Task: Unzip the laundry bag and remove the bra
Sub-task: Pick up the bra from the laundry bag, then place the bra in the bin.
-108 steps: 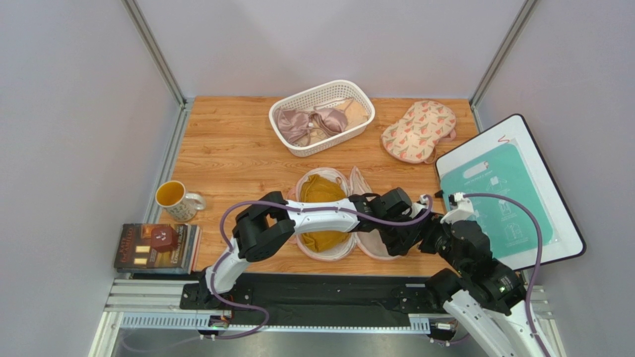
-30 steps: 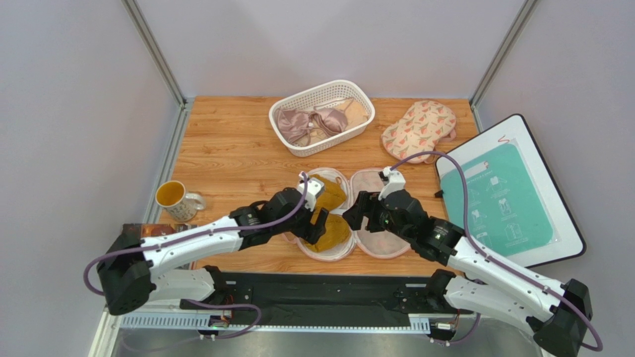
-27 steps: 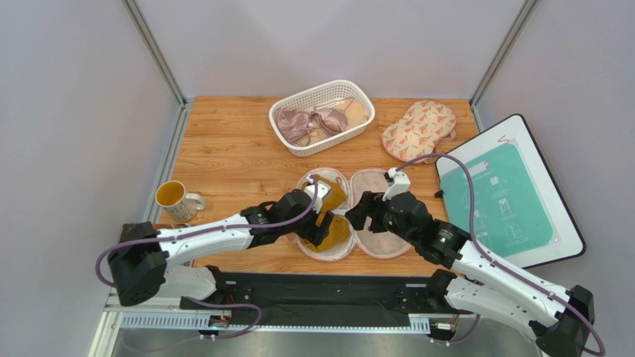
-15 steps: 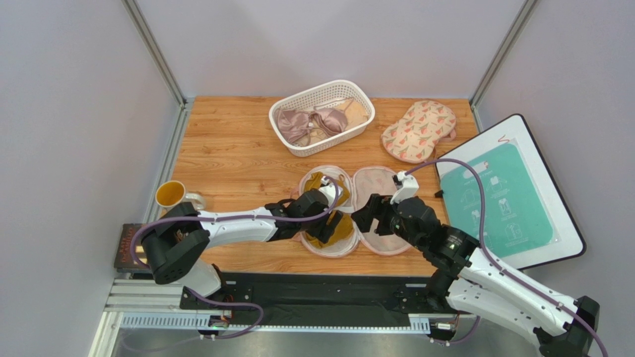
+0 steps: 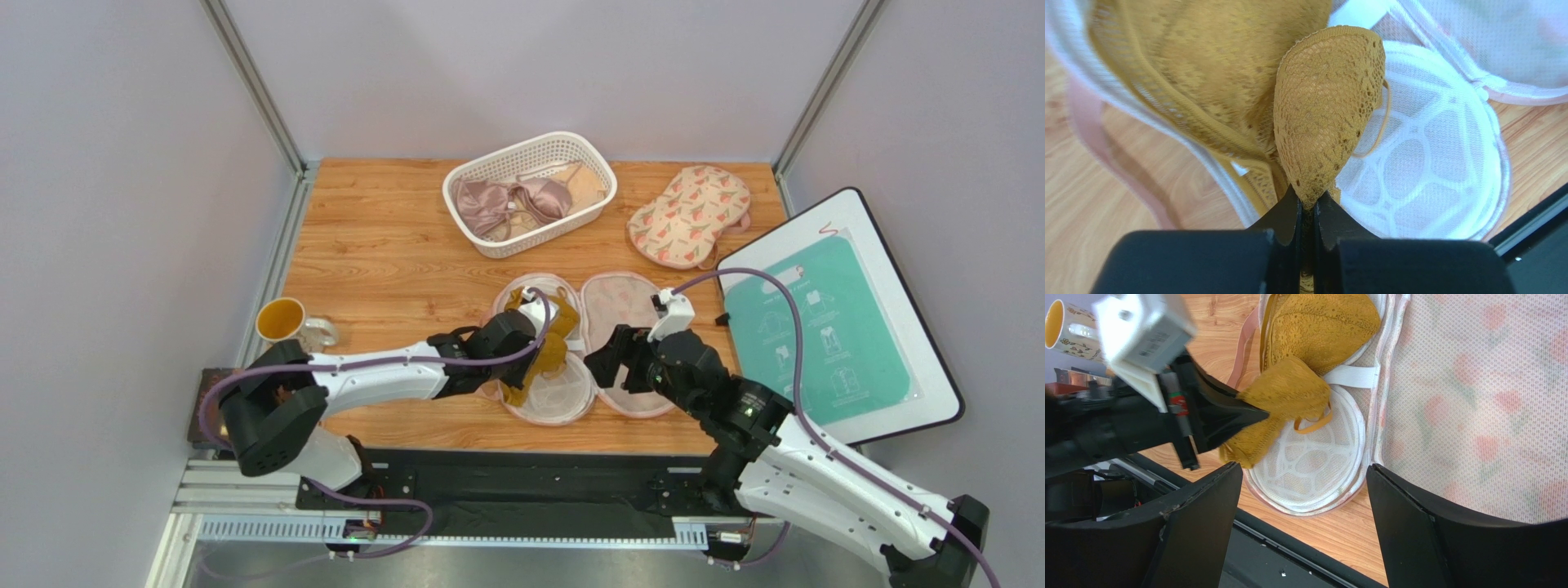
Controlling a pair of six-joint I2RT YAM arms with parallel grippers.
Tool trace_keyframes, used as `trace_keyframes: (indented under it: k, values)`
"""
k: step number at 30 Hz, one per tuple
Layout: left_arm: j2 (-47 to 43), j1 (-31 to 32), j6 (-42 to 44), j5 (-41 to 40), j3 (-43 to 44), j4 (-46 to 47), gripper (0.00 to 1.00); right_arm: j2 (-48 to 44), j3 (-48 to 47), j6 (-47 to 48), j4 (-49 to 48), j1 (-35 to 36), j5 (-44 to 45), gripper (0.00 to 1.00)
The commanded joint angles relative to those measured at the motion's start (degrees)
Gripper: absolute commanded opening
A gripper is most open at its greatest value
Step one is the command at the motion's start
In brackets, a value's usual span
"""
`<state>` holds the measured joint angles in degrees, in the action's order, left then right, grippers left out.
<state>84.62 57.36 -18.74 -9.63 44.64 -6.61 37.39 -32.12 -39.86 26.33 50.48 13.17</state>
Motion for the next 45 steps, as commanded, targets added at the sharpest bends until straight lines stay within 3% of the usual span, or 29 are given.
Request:
trace_keyframes:
  k: [1,12,19,32,45]
  values:
    - [-9.7,0.2,1.0,-5.9,3.3,-4.8,0.00,-1.4,0.7,-0.7,0.5,0.1,2.2,0.81]
    - [-23.1,-4.8,6.6,-8.2,15.5,-19.4,0.00,-5.0,4.4,-1.8,0.8,0.0,3.3,0.81]
    - [-20.6,-11.9,11.1,-6.1,30.3,-25.4,0.00,-7.2,5.9,-1.5,1.3,-0.2,3.6,0.82]
    - [2.8,-24.6,17.0,0.5,61.4,-29.3,0.00,-7.9,7.0,-0.7,1.4,-0.6,4.1,0.82]
    - [30.0,-31.3,18.7,7.2,88.1,-28.1,0.00,-7.5,8.0,-1.5,0.1,-1.0,2.4,0.82]
